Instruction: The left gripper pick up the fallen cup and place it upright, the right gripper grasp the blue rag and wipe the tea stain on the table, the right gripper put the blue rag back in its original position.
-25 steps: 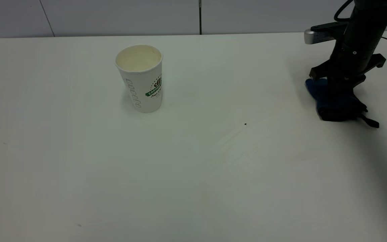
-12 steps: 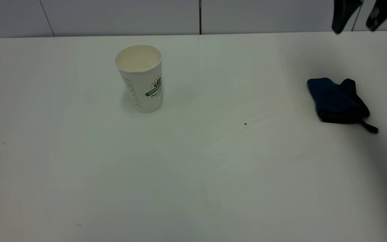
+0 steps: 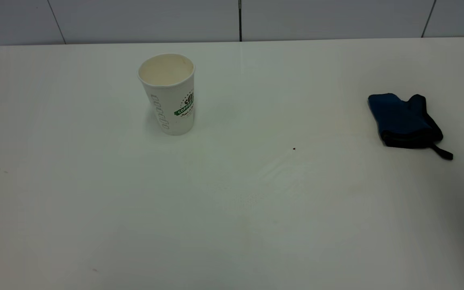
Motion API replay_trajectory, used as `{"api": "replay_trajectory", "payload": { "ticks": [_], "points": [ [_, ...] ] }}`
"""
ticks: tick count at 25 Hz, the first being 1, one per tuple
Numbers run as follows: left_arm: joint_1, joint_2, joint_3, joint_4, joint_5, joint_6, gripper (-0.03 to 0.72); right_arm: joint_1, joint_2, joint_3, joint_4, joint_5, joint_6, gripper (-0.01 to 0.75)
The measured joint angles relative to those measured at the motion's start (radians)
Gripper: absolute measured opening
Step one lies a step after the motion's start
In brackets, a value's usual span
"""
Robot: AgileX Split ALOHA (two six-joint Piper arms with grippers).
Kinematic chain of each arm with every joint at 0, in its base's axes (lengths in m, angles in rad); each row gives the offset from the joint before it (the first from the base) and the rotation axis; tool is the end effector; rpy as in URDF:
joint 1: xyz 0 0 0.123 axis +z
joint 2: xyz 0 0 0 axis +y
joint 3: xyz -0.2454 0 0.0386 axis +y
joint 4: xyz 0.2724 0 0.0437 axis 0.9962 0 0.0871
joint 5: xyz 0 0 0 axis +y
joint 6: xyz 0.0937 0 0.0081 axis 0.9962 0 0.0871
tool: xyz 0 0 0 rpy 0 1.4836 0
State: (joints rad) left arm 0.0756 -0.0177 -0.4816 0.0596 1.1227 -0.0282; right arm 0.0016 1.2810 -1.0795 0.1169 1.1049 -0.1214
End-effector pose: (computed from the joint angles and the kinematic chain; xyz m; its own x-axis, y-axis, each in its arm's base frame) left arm 0.0524 0.0090 0.2780 -0.5085 -0.0409 -0.8601 -0.1227 0.9921 0.0254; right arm 0.2749 0.0102 0.2697 -0.9331 -0.0698 -0.3529 -0.1020 0.9920 0.0737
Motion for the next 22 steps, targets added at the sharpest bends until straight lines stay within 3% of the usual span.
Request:
{"api": "replay_trajectory", "payload": {
  "ticks": [12, 22],
  "points": [
    [0.000, 0.000, 0.000, 0.000, 0.000, 0.000, 0.543, 0.000, -0.761, 0.590, -0.056, 0.013, 0.078, 0.566],
    [0.000, 0.000, 0.000, 0.000, 0.000, 0.000, 0.543, 0.000, -0.944, 0.611, -0.067, 0.001, 0.098, 0.566]
  ]
}}
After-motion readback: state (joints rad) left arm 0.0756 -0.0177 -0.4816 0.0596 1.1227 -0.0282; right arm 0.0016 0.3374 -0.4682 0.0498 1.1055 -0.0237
